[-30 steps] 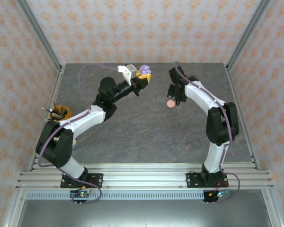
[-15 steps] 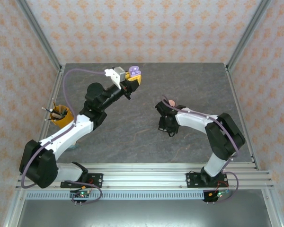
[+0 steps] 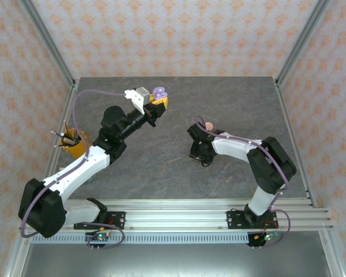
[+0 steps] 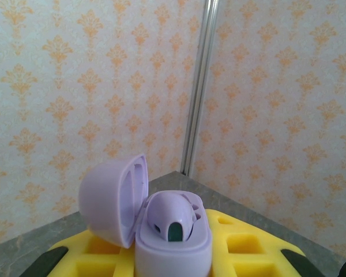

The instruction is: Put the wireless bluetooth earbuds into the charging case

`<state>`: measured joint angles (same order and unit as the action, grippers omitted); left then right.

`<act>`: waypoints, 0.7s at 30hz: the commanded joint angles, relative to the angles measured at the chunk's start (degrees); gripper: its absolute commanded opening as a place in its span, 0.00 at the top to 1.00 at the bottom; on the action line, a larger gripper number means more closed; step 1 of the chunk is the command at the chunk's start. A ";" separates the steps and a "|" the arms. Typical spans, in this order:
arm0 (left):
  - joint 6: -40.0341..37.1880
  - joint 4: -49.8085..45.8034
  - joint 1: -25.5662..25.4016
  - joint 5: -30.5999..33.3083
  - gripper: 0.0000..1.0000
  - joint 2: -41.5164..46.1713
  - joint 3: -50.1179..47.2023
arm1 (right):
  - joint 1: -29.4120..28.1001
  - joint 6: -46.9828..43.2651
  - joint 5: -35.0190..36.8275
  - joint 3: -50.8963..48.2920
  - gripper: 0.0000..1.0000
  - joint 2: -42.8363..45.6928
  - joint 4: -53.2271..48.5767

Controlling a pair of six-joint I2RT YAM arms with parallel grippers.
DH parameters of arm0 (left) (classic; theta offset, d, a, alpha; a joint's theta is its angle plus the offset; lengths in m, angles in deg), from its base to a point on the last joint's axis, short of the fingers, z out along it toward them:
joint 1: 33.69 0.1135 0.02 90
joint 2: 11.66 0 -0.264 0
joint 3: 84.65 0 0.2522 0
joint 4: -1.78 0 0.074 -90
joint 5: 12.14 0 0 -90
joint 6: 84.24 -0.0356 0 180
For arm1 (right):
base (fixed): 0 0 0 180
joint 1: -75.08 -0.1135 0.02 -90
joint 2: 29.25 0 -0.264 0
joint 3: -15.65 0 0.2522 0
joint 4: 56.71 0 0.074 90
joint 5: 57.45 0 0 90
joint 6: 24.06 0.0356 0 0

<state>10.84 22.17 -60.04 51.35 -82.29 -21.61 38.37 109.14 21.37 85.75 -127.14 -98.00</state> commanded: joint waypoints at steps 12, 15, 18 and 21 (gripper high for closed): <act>-0.87 1.27 0.25 1.36 1.00 0.19 -0.24 | -3.11 -2.38 -8.39 12.09 0.60 -2.66 0.98; -0.86 1.27 0.25 1.52 1.00 0.41 -0.40 | -3.11 -6.05 -4.55 15.12 0.60 -1.19 -3.01; -0.87 1.28 0.28 1.71 1.00 0.80 -0.54 | -2.80 -10.92 -0.18 17.83 0.60 -1.66 -7.28; -0.86 1.10 0.25 1.72 1.00 1.22 -0.50 | -2.11 -16.43 2.56 19.28 0.55 -3.89 -9.75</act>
<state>10.64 22.06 -60.04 51.81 -82.29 -21.61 35.49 99.70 18.72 103.41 -130.59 -101.93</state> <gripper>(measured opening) 0.230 0.443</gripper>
